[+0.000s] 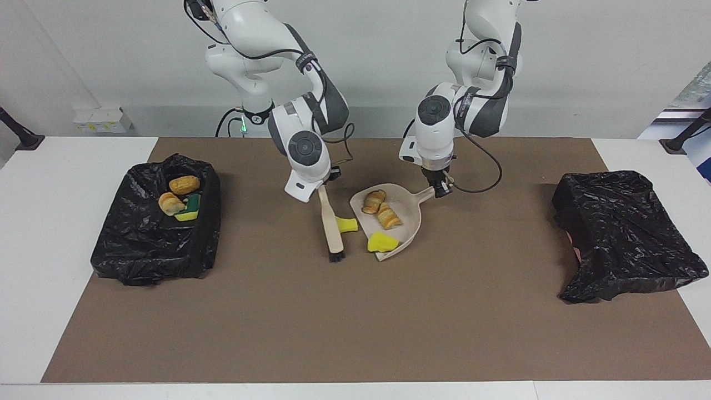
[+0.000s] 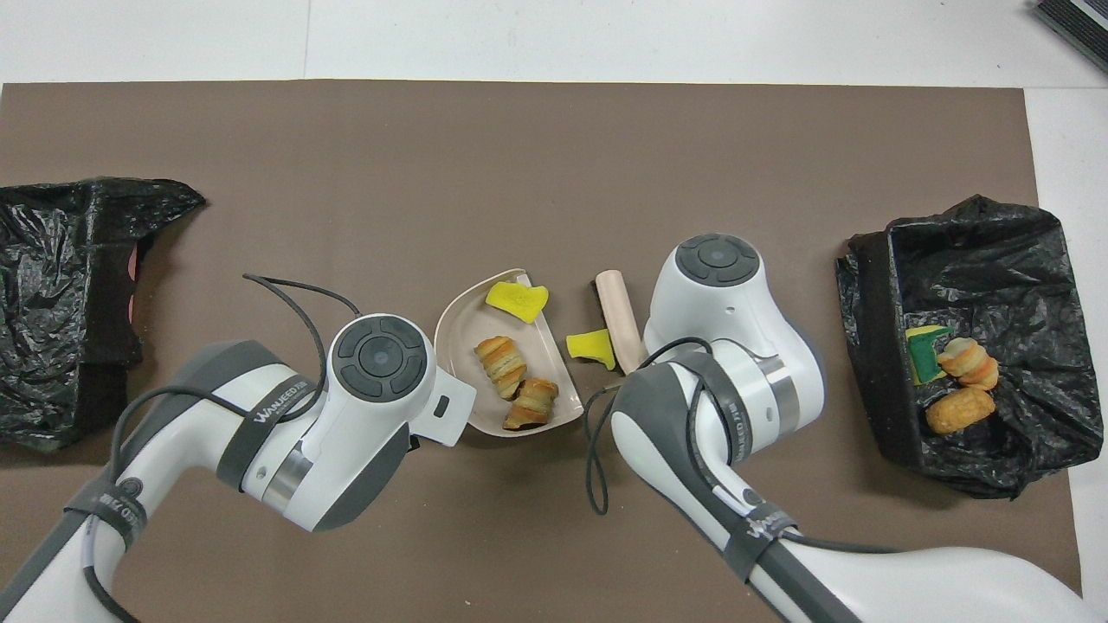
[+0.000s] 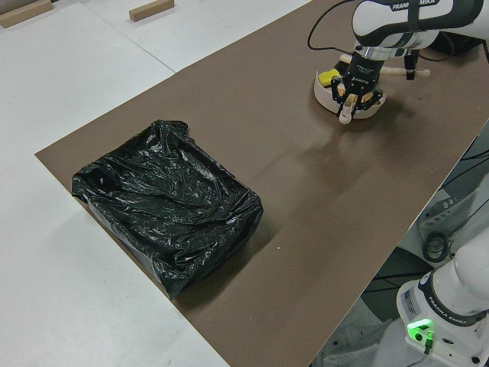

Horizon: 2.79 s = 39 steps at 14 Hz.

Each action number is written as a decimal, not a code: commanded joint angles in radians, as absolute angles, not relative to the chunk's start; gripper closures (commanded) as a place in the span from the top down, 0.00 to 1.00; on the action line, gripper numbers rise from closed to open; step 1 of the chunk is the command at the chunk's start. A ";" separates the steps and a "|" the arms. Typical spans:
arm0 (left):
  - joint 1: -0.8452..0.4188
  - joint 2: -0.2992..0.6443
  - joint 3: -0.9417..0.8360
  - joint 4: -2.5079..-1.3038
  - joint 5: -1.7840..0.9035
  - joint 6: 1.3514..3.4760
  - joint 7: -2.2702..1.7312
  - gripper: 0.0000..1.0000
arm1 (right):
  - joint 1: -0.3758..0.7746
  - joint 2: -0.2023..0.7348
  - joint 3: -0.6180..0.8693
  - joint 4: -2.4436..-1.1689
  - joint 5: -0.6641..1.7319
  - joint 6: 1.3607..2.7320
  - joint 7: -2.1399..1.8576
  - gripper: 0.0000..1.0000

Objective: Sweep and dump trash in bin
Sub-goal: 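Sweep the yellow sponge into the dustpan with the right gripper's brush, then carry the dustpan with the left gripper to the bin nearest it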

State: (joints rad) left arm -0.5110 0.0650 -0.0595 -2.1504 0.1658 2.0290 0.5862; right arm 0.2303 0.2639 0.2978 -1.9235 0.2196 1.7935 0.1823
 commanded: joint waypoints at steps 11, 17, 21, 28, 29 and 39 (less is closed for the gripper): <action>-0.486 0.091 -0.055 -2.137 0.125 2.105 0.617 0.00 | 0.293 0.141 0.293 -1.905 0.313 1.672 0.319 0.00; -0.462 0.091 -0.055 -2.143 0.118 2.125 0.667 0.00 | 0.293 0.117 0.301 -1.902 0.313 1.640 0.402 0.00; -0.379 0.091 -0.055 -2.114 0.097 2.125 0.803 0.00 | 0.348 0.075 0.301 -1.940 0.313 1.643 0.541 0.00; -0.175 0.087 -0.054 -1.906 0.086 1.932 1.144 0.00 | 0.549 -0.069 0.302 -2.190 0.330 1.868 0.670 0.00; -0.146 0.087 -0.054 -1.866 0.086 1.892 1.184 0.00 | 0.566 -0.058 0.302 -2.209 0.330 1.896 0.690 0.00; 0.178 0.094 -0.049 -1.709 0.087 1.782 1.711 0.00 | 0.637 -0.002 0.302 -2.309 0.334 2.075 0.719 0.37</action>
State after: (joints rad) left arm 0.1155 0.0846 -0.0388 -1.7340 0.1055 1.7934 1.6101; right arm 0.6424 0.0029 0.3024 -2.2947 0.3042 2.0512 0.7080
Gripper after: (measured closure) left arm 0.683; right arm 0.736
